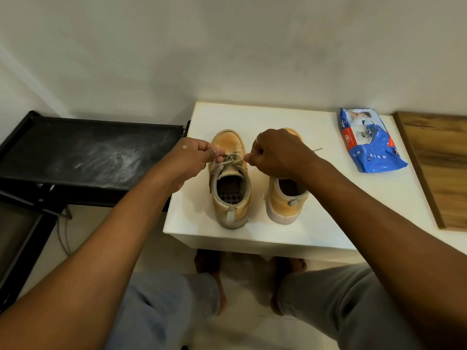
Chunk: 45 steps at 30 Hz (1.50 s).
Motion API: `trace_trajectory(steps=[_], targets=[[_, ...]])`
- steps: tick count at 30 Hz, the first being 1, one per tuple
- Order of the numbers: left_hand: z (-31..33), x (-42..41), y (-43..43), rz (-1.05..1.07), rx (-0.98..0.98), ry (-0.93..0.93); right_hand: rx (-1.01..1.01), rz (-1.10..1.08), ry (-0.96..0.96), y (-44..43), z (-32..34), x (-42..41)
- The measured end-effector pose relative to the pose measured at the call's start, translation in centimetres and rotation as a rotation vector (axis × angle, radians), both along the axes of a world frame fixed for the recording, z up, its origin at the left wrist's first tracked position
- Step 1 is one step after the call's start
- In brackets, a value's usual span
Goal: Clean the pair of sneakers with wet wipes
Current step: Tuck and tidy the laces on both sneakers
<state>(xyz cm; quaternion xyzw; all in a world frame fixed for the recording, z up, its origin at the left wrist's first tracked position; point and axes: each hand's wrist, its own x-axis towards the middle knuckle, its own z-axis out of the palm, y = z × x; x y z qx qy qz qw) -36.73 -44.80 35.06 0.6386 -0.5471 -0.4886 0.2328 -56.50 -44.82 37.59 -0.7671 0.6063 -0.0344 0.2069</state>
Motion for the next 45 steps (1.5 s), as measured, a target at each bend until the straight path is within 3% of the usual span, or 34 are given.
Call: trace_trajectory(steps=[2,9,14,23,29,37,41,45], targets=[[-0.1,0.0,0.0,-0.006,-0.045,-0.011,0.028,-0.013,-0.084,0.1,0.1,0.0],[0.2,0.3,0.3,-0.064,-0.174,-0.007,0.072,-0.131,-0.648,0.4,-0.4,1.0],[0.1,0.3,0.3,-0.07,-0.224,-0.062,0.23,-0.242,-0.887,0.3,-1.3,1.6],[0.8,-0.1,0.3,-0.02,-0.292,-0.227,0.194,-0.243,-0.853,0.0,-2.6,1.8],[1.1,-0.3,0.4,-0.132,-0.395,-0.351,0.1,-0.28,-0.845,-0.1,-2.7,2.1],[0.7,-0.3,-0.1,-0.177,-0.514,-0.496,0.068,-0.027,-0.589,-0.3,-2.2,2.2],[0.6,-0.1,0.1,-0.164,-0.533,-0.46,0.002,0.015,-0.54,-0.5,-2.5,2.0],[1.0,-0.1,0.1,-0.228,-0.485,-0.405,0.026,-0.027,-0.642,-0.6,-2.7,1.7]])
